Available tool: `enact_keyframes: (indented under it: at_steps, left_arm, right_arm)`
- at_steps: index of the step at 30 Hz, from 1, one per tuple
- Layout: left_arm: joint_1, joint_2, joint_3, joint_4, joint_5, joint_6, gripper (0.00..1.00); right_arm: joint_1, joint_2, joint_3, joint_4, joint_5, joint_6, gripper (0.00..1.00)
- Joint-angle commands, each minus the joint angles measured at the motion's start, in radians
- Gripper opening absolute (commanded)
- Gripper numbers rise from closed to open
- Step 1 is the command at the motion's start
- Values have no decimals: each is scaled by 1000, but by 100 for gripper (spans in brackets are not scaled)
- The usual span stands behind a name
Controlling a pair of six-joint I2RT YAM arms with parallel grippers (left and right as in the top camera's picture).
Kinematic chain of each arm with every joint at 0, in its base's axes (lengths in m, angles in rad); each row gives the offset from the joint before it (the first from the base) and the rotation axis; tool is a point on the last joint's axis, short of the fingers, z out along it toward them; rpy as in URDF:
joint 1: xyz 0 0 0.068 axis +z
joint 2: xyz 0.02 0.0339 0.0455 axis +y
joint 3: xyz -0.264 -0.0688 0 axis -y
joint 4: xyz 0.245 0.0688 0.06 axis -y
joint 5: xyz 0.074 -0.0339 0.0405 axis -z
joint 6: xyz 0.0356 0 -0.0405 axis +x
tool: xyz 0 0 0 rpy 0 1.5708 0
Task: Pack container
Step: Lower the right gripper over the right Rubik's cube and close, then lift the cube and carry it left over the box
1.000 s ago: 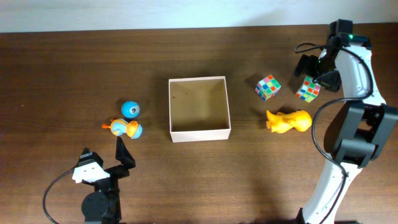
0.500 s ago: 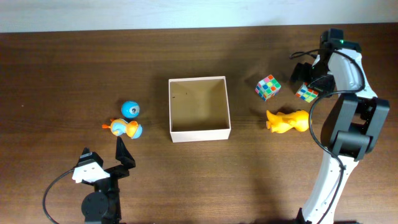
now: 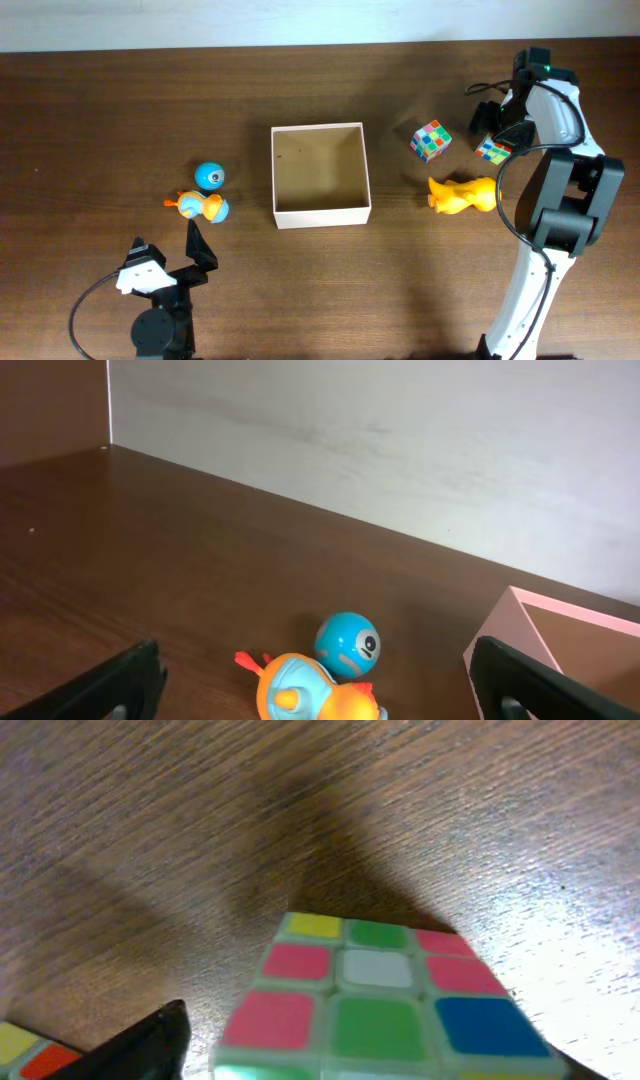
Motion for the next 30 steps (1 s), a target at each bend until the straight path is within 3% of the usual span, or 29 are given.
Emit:
enact_keyframes:
  at_steps: [1,9,15,30]
  left_arm:
    - [5,-8,-7,2,-7,15,99]
    - [5,-8,-7,2,-7,15,99]
    - [5,-8,-7,2,-7,15,99]
    - [5,-8,-7,2,-7,15,99]
  right_arm:
    - [-6,19,-3,2,5,2,78]
    - [-6,19,-15,-2,18,0,72]
    - [-6,19,-15,-13,36,-1,58]
    - [-6,19,-14,-17,35,-1,55]
